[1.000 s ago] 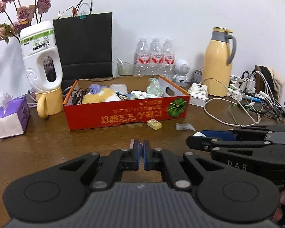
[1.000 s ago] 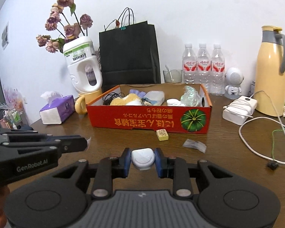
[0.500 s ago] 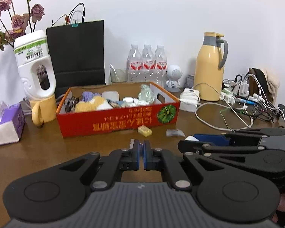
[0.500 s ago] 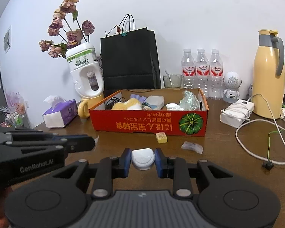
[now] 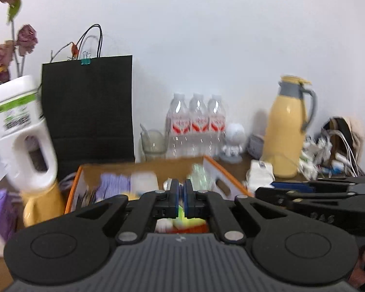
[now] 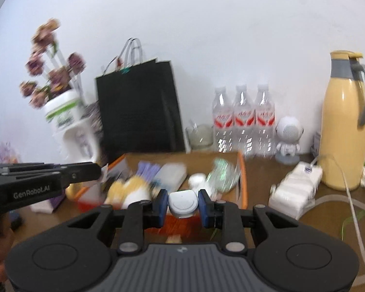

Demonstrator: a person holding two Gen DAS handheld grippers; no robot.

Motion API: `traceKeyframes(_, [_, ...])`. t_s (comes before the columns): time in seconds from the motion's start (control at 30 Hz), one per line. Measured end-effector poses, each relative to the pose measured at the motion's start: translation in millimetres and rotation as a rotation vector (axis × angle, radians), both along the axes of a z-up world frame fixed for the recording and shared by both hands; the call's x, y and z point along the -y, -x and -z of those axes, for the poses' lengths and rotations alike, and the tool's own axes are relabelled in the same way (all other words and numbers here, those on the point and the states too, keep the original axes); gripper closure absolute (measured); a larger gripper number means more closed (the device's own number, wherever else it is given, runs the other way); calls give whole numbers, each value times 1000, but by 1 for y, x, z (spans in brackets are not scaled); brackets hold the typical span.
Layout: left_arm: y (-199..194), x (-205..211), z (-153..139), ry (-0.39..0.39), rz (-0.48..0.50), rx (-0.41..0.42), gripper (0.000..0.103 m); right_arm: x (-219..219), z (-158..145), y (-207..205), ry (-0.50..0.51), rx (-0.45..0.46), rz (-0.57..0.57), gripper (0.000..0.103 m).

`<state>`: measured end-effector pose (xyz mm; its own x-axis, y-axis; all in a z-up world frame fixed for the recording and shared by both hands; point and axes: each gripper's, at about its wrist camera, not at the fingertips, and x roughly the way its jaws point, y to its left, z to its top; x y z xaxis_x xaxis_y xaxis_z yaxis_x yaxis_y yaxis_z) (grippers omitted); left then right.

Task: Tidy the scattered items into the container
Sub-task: 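Carry the white cap over the box with the right tool, then open the right tool to drop the cap into the box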

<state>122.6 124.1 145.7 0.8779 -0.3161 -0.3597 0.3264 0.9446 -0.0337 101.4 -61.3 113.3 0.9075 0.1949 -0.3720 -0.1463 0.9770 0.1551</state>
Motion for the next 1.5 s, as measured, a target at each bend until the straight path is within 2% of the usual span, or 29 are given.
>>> traceKeyframes(0.13, [-72,13,-13,-20,10,-65,99,26,-27,-66,-38,-42,-20,78])
traceKeyframes(0.23, [-134,15,-13,43,41,-223,99,35,-34,-126,-58,-148,-69,78])
traceKeyframes(0.27, [-151,15,-11,61,45,-264,99,35,-31,-147,-59,-195,-84,78])
traceKeyframes(0.37, [-190,22,12,9,59,-336,99,26,-10,-201,-71,-372,-125,78])
traceKeyframes(0.43, [-213,24,37,16,47,-437,99,24,10,-229,-77,-485,-119,78])
traceKeyframes(0.5, [-230,22,59,35,30,-513,99,22,28,-249,-45,-569,-96,78])
traceKeyframes(0.6, [-243,25,79,31,33,-571,98,18,43,-261,39,-634,-61,78])
traceKeyframes(0.67, [-250,28,85,26,43,-596,97,12,49,-265,102,-666,-55,78])
traceKeyframes(0.8, [-247,26,76,5,27,-572,90,5,48,-271,183,-710,-60,76])
traceKeyframes(0.87, [-243,22,67,-5,24,-558,76,9,44,-271,191,-712,-49,68])
traceKeyframes(0.9, [-241,22,61,-13,18,-548,65,10,40,-269,173,-709,-45,66])
traceKeyframes(0.93, [-239,19,54,-27,7,-540,53,11,37,-267,157,-708,-38,61])
traceKeyframes(0.97, [-237,17,48,-42,-5,-539,47,11,33,-264,149,-706,-32,53])
traceKeyframes(1.03, [-235,15,37,-92,-52,-542,15,7,27,-257,133,-711,-40,44])
traceKeyframes(1.1, [-228,13,29,-156,-103,-534,4,5,23,-251,105,-722,-49,43])
traceKeyframes(1.23, [-216,0,26,-188,-222,-614,0,1,13,-237,45,-726,-26,24])
traceKeyframes(1.37, [-202,-8,24,-216,-263,-697,0,-6,2,-225,51,-734,-14,22])
traceKeyframes(1.5, [-176,-13,9,-215,-260,-653,0,-10,-11,-207,45,-684,24,19])
